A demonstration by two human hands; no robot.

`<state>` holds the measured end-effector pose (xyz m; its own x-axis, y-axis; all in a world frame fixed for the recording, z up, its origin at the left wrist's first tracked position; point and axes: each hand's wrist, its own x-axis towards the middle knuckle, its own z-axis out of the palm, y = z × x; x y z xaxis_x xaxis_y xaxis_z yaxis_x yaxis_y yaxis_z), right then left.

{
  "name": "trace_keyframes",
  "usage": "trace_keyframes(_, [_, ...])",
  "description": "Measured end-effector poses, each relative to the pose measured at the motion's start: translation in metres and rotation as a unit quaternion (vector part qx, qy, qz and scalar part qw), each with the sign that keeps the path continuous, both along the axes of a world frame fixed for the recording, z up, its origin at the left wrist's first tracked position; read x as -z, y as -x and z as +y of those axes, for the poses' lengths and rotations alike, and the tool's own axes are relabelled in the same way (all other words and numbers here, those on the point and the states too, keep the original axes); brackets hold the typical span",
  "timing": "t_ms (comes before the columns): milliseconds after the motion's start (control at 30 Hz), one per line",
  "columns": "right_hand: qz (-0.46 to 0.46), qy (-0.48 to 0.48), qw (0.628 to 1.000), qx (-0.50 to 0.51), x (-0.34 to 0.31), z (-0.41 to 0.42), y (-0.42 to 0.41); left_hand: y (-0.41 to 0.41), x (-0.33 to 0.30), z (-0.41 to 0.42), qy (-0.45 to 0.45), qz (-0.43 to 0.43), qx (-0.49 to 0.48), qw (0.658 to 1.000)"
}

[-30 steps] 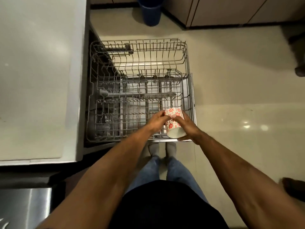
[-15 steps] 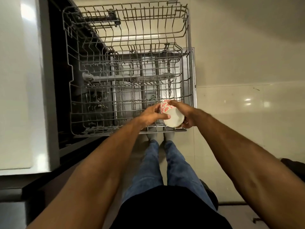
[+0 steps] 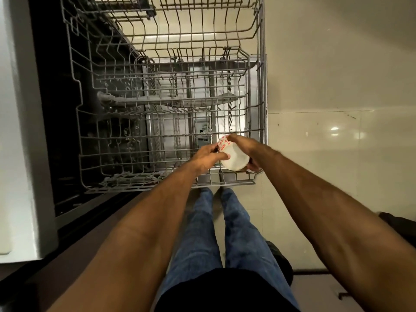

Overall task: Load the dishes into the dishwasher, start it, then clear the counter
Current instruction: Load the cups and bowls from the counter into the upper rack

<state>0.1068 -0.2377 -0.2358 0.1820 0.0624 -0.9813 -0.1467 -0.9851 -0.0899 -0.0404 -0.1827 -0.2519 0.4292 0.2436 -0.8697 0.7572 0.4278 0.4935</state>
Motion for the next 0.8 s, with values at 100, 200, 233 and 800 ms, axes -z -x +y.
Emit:
trace_keyframes(100, [0.004, 0.009, 1.0, 0.002, 0.002, 0.001, -0.004, -0.003, 0.006, 0.0, -0.012, 0.004, -0.004, 1.0])
trace_keyframes(200, [0.006, 0.008, 1.0, -0.012, 0.001, 0.003, -0.003, -0.002, 0.007, -0.001, -0.021, 0.005, -0.006, 1.0])
trace_keyframes(233, [0.006, 0.007, 1.0, -0.009, 0.001, 0.004, -0.003, -0.001, 0.008, -0.001, -0.023, 0.002, -0.008, 1.0])
trace_keyframes(800, [-0.149, -0.193, 0.941, -0.236, -0.012, -0.015, 0.01, -0.001, -0.018, -0.008, -0.123, 0.034, 0.095, 0.987])
